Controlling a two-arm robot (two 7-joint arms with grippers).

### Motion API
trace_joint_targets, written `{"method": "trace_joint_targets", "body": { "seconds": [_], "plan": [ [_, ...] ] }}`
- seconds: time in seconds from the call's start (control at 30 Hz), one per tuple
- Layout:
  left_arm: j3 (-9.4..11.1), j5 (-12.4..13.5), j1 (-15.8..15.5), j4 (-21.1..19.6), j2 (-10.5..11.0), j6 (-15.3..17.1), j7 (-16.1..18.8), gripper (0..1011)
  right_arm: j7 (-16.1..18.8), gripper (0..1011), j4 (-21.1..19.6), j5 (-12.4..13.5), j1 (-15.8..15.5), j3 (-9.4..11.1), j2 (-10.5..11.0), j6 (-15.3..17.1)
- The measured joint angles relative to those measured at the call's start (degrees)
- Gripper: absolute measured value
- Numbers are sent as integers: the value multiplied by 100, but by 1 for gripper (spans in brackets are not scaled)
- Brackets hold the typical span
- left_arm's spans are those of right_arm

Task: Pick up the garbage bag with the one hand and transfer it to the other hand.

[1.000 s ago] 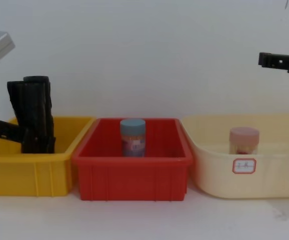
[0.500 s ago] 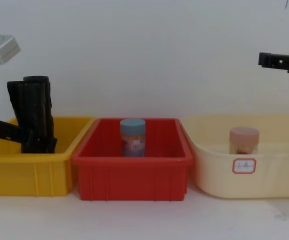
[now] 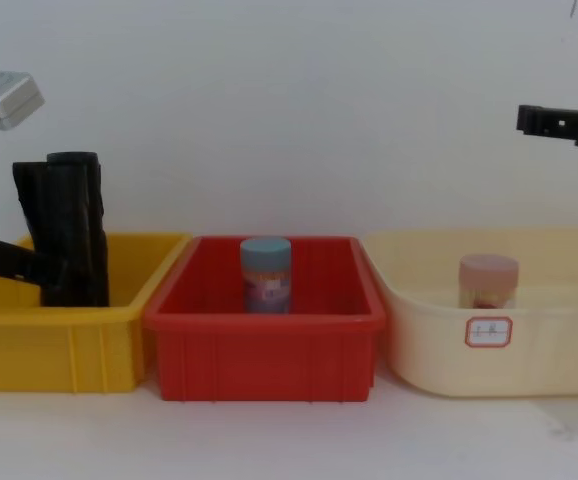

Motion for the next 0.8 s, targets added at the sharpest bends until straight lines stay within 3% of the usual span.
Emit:
{"method": "trace_joint_targets", "body": {
  "seconds": [0.47,0.8],
  "plan": [
    [8,8,-14,23,-10,0,-6,402,0,1000,0,0,0,0,0,0],
    [10,8,-19,29,-13,0,-6,401,0,1001,0,0,0,0,0,0]
  ]
}}
